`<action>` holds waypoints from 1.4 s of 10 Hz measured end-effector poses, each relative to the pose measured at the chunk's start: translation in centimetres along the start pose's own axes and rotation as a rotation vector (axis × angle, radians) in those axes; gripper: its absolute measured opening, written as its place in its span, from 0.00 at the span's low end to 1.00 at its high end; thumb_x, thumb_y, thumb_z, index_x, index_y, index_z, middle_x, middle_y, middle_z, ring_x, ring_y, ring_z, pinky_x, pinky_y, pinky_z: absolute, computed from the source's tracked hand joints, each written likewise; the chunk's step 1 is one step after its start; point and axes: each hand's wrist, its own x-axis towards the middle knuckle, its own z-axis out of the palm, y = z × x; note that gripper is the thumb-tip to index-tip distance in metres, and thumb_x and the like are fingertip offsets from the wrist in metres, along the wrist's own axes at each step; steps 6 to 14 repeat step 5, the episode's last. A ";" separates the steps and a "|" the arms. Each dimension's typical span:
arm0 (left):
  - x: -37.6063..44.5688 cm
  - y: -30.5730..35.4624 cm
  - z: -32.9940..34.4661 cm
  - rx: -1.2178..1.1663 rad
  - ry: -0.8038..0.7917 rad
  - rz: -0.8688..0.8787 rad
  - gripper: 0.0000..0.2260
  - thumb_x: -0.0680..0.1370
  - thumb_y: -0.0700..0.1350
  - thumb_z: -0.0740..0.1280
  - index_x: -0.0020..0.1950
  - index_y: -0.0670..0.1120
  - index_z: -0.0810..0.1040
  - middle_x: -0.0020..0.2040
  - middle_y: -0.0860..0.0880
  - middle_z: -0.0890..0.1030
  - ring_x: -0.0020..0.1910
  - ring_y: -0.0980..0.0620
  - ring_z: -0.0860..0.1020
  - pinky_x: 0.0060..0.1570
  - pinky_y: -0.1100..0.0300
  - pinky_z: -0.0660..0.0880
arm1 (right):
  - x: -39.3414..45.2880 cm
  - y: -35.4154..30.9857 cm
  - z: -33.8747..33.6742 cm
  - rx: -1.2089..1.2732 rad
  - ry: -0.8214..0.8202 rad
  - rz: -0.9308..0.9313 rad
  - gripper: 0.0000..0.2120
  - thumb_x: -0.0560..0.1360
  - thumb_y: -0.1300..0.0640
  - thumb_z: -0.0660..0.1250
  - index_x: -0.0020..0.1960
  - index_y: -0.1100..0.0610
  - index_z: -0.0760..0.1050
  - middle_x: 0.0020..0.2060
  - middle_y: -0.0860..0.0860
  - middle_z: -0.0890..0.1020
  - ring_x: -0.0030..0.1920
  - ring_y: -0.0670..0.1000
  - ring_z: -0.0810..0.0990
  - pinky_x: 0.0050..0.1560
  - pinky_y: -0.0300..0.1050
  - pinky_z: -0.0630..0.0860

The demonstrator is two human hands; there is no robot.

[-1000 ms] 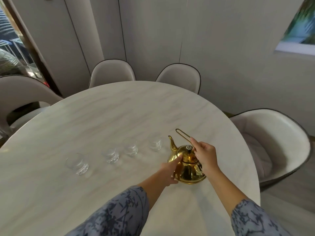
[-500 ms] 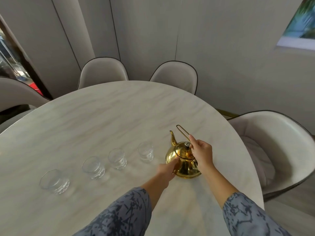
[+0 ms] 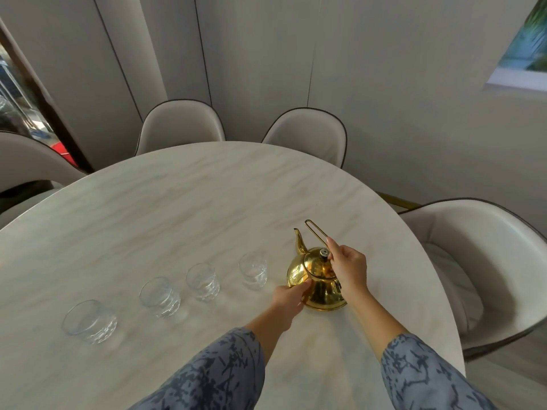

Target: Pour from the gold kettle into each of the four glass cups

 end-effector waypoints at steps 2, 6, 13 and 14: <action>-1.7 0.0 -1.0 0.046 -0.063 0.017 0.21 0.76 0.45 0.73 0.65 0.37 0.76 0.48 0.49 0.77 0.58 0.49 0.74 0.69 0.48 0.73 | -0.6 0.3 -0.8 -0.006 -0.035 0.034 0.23 0.77 0.46 0.69 0.32 0.62 0.77 0.25 0.53 0.75 0.28 0.49 0.71 0.31 0.41 0.70; -5.6 0.1 -4.6 0.095 -0.032 0.157 0.06 0.78 0.42 0.71 0.49 0.44 0.75 0.43 0.47 0.79 0.45 0.49 0.78 0.49 0.56 0.79 | -2.3 -3.1 -1.4 -0.309 -0.049 -0.037 0.24 0.77 0.40 0.66 0.60 0.58 0.73 0.52 0.53 0.80 0.53 0.53 0.78 0.53 0.49 0.76; -5.6 0.1 -4.6 0.095 -0.032 0.157 0.06 0.78 0.42 0.71 0.49 0.44 0.75 0.43 0.47 0.79 0.45 0.49 0.78 0.49 0.56 0.79 | -2.3 -3.1 -1.4 -0.309 -0.049 -0.037 0.24 0.77 0.40 0.66 0.60 0.58 0.73 0.52 0.53 0.80 0.53 0.53 0.78 0.53 0.49 0.76; -5.6 0.1 -4.6 0.095 -0.032 0.157 0.06 0.78 0.42 0.71 0.49 0.44 0.75 0.43 0.47 0.79 0.45 0.49 0.78 0.49 0.56 0.79 | -2.3 -3.1 -1.4 -0.309 -0.049 -0.037 0.24 0.77 0.40 0.66 0.60 0.58 0.73 0.52 0.53 0.80 0.53 0.53 0.78 0.53 0.49 0.76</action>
